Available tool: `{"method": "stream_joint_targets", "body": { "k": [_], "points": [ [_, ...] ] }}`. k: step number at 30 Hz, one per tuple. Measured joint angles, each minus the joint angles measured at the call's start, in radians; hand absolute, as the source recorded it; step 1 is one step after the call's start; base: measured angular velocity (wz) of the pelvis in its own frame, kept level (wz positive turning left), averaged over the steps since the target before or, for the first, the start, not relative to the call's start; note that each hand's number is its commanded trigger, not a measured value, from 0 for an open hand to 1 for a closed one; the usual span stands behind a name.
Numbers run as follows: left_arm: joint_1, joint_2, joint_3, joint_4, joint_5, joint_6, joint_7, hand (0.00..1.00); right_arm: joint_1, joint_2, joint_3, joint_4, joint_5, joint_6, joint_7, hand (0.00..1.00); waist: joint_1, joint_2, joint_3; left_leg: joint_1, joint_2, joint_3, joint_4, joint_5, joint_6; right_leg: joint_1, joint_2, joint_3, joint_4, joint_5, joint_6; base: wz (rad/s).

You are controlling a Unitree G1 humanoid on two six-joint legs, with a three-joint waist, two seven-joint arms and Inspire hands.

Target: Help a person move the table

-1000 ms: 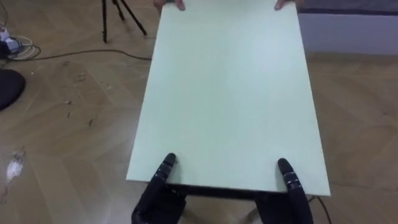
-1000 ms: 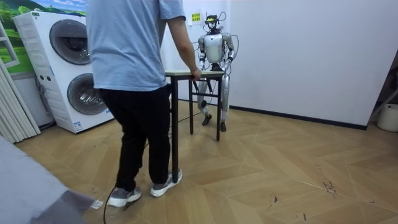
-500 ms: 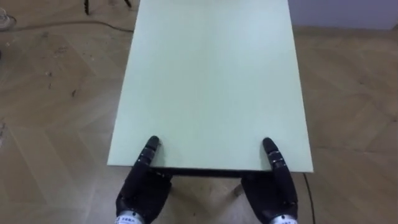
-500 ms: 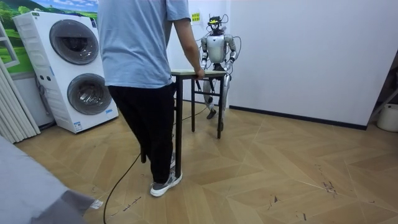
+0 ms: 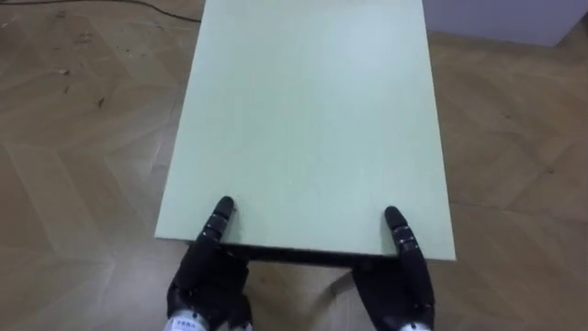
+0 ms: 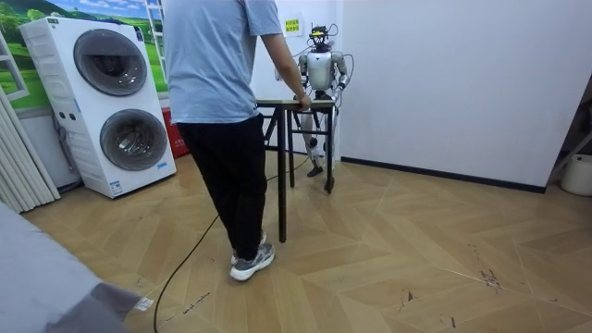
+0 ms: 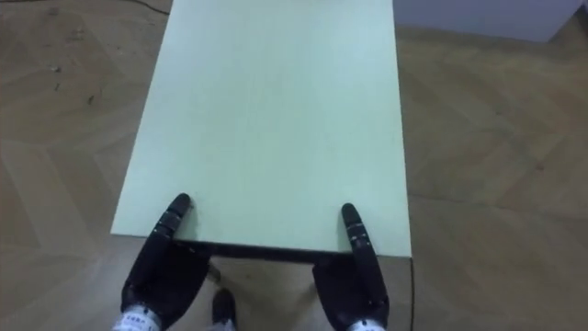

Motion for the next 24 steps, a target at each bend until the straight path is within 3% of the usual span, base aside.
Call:
{"method": "stream_joint_targets", "body": {
  "k": [1, 4, 7, 8, 9, 10, 11, 12, 13, 14, 15, 16, 17, 18, 19, 24],
  "points": [
    [0.009, -0.002, -0.003, 0.0, -0.008, 0.001, -0.003, 1.0, -0.002, -0.004, -0.001, 0.0, -0.015, -0.003, -0.002, 1.0, -0.002, 0.018, 0.0003, 0.007, 0.008, -0.003, 0.135, -0.092, -0.006, 0.0, -0.002, -0.032, 0.0, 0.011, 0.0, -0.22],
    [0.012, -0.021, -0.004, 0.0, -0.007, 0.017, -0.003, 1.0, -0.002, -0.007, -0.006, -0.001, -0.039, -0.015, -0.003, 1.0, -0.033, 0.057, 0.0052, 0.088, 0.015, -0.047, 0.33, -0.226, -0.019, -0.002, 0.004, -0.09, 0.008, 0.016, -0.013, 0.26],
    [0.011, -0.029, -0.002, -0.001, -0.006, 0.034, -0.003, 1.0, -0.002, -0.02, -0.014, -0.014, -0.042, -0.019, -0.003, 1.0, -0.055, 0.095, 0.0034, 0.239, 0.035, -0.07, 0.345, -0.293, -0.042, -0.019, 0.025, -0.118, 0.032, 0.018, -0.024, 0.21],
    [0.01, -0.03, -0.001, -0.002, -0.003, 0.034, -0.003, 1.0, -0.003, -0.02, -0.014, -0.016, -0.044, -0.02, -0.003, 1.0, -0.066, 0.099, 0.0037, 0.261, 0.034, -0.077, 0.321, -0.301, -0.046, -0.03, 0.024, -0.124, 0.05, 0.018, -0.024, 0.38],
    [0.007, -0.034, 0.005, -0.001, 0.002, 0.038, -0.002, 1.0, -0.005, -0.025, -0.015, -0.017, -0.046, -0.023, -0.003, 1.0, -0.078, 0.102, 0.0046, 0.289, 0.019, -0.091, 0.222, -0.323, -0.05, -0.051, 0.017, -0.115, 0.085, 0.019, -0.026, 0.46],
    [0.007, -0.035, 0.007, -0.001, 0.003, 0.043, 0.0, 1.0, -0.001, -0.031, -0.016, -0.019, -0.046, -0.03, -0.003, 1.0, -0.091, 0.101, 0.0039, 0.329, -0.008, -0.101, 0.118, -0.323, -0.047, -0.074, 0.013, -0.087, 0.12, 0.033, -0.04, 0.41],
    [0.007, -0.035, 0.006, -0.001, 0.003, 0.047, 0.0, 1.0, 0.002, -0.034, -0.015, -0.022, -0.045, -0.033, -0.002, 1.0, -0.095, 0.105, 0.0034, 0.354, -0.012, -0.109, 0.064, -0.323, -0.046, -0.091, 0.012, -0.066, 0.146, 0.043, -0.044, 0.24],
    [0.007, -0.04, 0.003, -0.002, 0.001, 0.046, -0.001, 1.0, 0.003, -0.035, -0.018, -0.023, -0.045, -0.033, 0.0, 1.0, -0.102, 0.117, 0.0065, 0.405, -0.007, -0.141, -0.024, -0.323, -0.045, -0.158, 0.024, -0.007, 0.215, 0.044, -0.038, 0.0],
    [0.013, -0.031, 0.009, -0.004, -0.009, 0.033, -0.018, 1.0, -0.007, -0.028, -0.007, -0.023, -0.05, -0.033, 0.001, 1.0, -0.104, 0.126, 0.005, 0.402, -0.002, -0.192, -0.066, -0.336, -0.042, -0.217, 0.086, 0.1, 0.125, 0.057, -0.033, -0.11],
    [0.015, -0.027, 0.019, -0.005, -0.019, 0.024, -0.037, 1.0, -0.019, -0.025, 0.003, -0.025, -0.056, -0.033, 0.002, 1.0, -0.102, 0.115, -0.0001, 0.385, -0.001, -0.199, -0.064, -0.353, -0.047, -0.248, 0.098, 0.123, 0.051, 0.103, -0.034, -0.08],
    [0.011, -0.04, 0.024, 0.006, -0.024, 0.018, -0.047, 1.0, -0.031, -0.026, 0.013, -0.033, -0.068, -0.037, 0.005, 1.0, -0.102, 0.146, 0.0003, 0.356, 0.012, -0.205, -0.044, -0.404, -0.073, -0.281, 0.101, 0.07, 0.071, 0.187, -0.061, -0.05],
    [0.007, -0.055, 0.023, 0.007, -0.021, 0.019, -0.041, 1.0, -0.031, -0.034, 0.014, -0.041, -0.07, -0.047, 0.011, 1.0, -0.089, 0.149, -0.001, 0.352, 0.002, -0.187, -0.052, -0.411, -0.075, -0.298, 0.089, 0.038, 0.084, 0.184, -0.071, 0.0],
    [0.004, -0.057, 0.02, 0.008, -0.02, 0.022, -0.041, 1.0, -0.031, -0.035, 0.011, -0.042, -0.07, -0.051, 0.011, 1.0, -0.087, 0.147, 0.0, 0.354, -0.007, -0.183, -0.064, -0.407, -0.078, -0.299, 0.083, 0.037, 0.084, 0.185, -0.073, 0.16],
    [-0.005, -0.056, 0.008, 0.009, -0.018, 0.025, -0.037, 1.0, -0.028, -0.037, -0.002, -0.041, -0.07, -0.051, 0.011, 1.0, -0.092, 0.141, 0.0015, 0.363, -0.024, -0.175, -0.106, -0.397, -0.067, -0.299, 0.07, 0.031, 0.075, 0.186, -0.073, 0.32],
    [-0.017, -0.051, 0.002, 0.012, -0.018, 0.023, -0.032, 1.0, -0.027, -0.032, -0.015, -0.04, -0.069, -0.043, 0.011, 1.0, -0.098, 0.123, 0.0045, 0.366, -0.044, -0.17, -0.137, -0.376, -0.038, -0.31, 0.049, 0.024, 0.075, 0.195, -0.072, 0.34],
    [-0.014, -0.057, -0.005, 0.044, -0.015, 0.022, -0.024, 1.0, -0.001, -0.022, -0.027, -0.021, -0.069, -0.018, 0.01, 1.0, -0.098, 0.087, 0.0028, 0.359, -0.105, -0.149, -0.14, -0.331, -0.001, -0.292, -0.004, 0.023, 0.019, 0.268, -0.056, 0.01]
  ]
}}
